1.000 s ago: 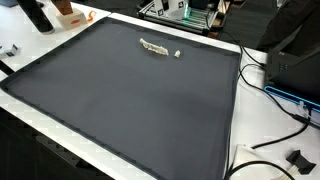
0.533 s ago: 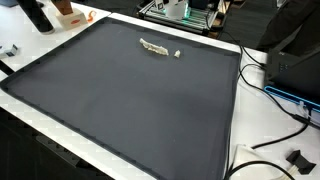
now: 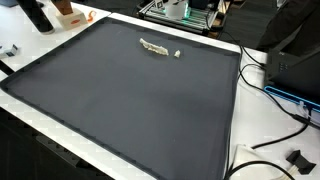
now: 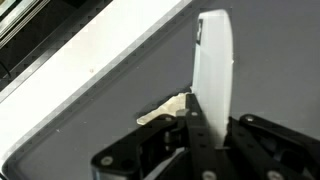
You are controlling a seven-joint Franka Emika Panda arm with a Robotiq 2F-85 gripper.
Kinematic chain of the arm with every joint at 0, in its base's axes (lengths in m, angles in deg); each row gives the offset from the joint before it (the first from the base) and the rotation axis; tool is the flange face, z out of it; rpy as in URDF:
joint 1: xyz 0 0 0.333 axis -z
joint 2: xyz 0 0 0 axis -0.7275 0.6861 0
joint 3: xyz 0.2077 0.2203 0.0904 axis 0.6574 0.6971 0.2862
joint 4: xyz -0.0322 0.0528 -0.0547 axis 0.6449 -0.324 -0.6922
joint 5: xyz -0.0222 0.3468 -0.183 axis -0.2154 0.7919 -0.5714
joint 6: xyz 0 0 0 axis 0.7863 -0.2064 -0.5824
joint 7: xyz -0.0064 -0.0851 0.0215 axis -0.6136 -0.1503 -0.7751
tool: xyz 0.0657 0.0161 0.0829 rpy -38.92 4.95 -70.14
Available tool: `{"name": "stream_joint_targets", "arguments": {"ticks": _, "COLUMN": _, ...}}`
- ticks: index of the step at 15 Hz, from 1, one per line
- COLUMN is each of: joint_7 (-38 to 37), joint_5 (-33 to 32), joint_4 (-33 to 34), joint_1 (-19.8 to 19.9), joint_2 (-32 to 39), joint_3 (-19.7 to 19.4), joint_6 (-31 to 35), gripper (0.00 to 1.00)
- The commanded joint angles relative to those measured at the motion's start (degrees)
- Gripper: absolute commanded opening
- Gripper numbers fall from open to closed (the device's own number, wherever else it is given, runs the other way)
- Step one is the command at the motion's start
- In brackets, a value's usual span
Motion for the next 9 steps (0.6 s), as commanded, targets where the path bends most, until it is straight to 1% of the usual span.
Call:
{"name": "stream_joint_targets", "arguments": {"ticks": 1, "joint_7": -0.11, "joint_5": -0.16, "joint_4": 0.05, "joint_1": -0.48, "joint_2": 0.03, "joint_3": -0.48, "joint_6": -0.06, "gripper": 0.04}}
{"name": "stream_joint_targets", "arguments": {"ticks": 2, "joint_7": -0.11, "joint_5": -0.16, "joint_4": 0.05, "joint_1": -0.48, "joint_2": 0.03, "joint_3": -0.48, "joint_6": -0.06, "gripper": 0.04}}
{"name": "stream_joint_targets", "arguments": {"ticks": 3, "joint_7": -0.11, "joint_5": -0.16, "joint_4": 0.05, "joint_1": -0.48, "joint_2": 0.03, "joint_3": -0.48, "joint_6": -0.06, "gripper": 0.01}}
{"name": "stream_joint_targets", "arguments": {"ticks": 4, "joint_7": -1.66, "joint_5": -2.01, "joint_4": 0.29, "joint_1": -0.05, "joint_2": 0.76, "joint_3": 0.12, "joint_6": 0.23, "gripper": 0.01}}
{"name": "stream_joint_targets", "arguments": {"ticks": 6, "joint_7": -7.33, "joint_5": -8.25, "joint_4": 1.01, "joint_1": 1.42, "joint_2": 2.64, "joint_3": 1.58, "joint_6": 1.35, "gripper": 0.01}}
{"name": "stream_joint_targets", "arguments": {"ticks": 9, "joint_7": -15.49, "joint_5": -18.83, "joint_4": 2.45, "joint_1": 1.86, "joint_2": 5.6, "joint_3": 2.67, "joint_6": 0.64, "gripper": 0.01}}
